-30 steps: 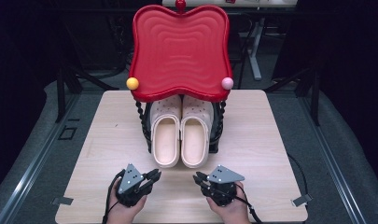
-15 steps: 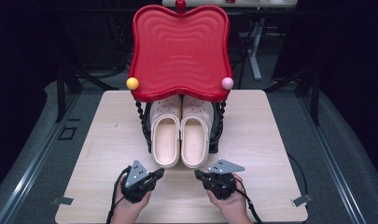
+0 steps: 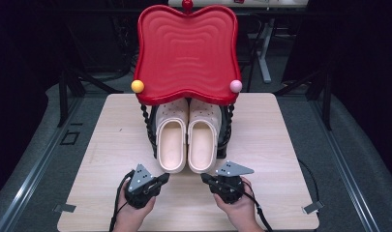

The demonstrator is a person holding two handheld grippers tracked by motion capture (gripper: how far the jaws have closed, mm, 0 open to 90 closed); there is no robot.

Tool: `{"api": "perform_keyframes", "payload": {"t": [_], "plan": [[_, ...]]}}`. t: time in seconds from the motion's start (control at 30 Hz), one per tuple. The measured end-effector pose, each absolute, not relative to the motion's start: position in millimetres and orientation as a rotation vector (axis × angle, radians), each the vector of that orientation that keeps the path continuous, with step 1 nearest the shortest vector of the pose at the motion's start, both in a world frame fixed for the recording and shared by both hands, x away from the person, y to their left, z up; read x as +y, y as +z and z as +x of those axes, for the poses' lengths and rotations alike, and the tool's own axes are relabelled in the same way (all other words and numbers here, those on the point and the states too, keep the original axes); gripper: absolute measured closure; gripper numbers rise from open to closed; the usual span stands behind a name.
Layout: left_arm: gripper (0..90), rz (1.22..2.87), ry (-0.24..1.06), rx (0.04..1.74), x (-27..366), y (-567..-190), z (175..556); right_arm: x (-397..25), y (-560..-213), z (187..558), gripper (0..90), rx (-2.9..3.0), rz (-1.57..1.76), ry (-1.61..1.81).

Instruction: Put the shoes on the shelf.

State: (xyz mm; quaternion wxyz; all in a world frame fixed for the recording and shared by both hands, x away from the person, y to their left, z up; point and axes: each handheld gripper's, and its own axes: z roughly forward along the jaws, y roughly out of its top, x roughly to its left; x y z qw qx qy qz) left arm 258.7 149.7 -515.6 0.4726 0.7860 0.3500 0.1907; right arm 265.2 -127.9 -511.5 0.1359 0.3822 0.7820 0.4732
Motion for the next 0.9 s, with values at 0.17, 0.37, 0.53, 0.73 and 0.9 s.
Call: {"api": "perform_keyframes", "payload": {"t": [0.17, 0.37, 0.53, 0.73, 0.9], "plan": [[90.0, 1.904, 0.48, 0.875, 152.3, -508.8, 261.6, -129.6, -503.6, 263.0, 90.0, 2.234, 1.089, 1.338], [90.0, 1.889, 0.493, 0.901, 159.5, -500.5, 271.0, -138.6, -498.0, 268.6, 90.0, 2.196, 1.115, 1.306], [89.9, 1.896, 0.503, 0.91, 161.3, -496.7, 281.8, -144.3, -493.2, 276.6, 90.0, 2.169, 1.134, 1.3], [89.9, 1.901, 0.521, 0.916, 158.9, -492.2, 293.8, -147.4, -486.3, 290.2, 90.0, 2.133, 1.149, 1.284], [89.9, 1.898, 0.538, 0.927, 154.7, -487.1, 309.5, -144.5, -481.7, 300.8, 90.0, 2.106, 1.139, 1.266]]}}
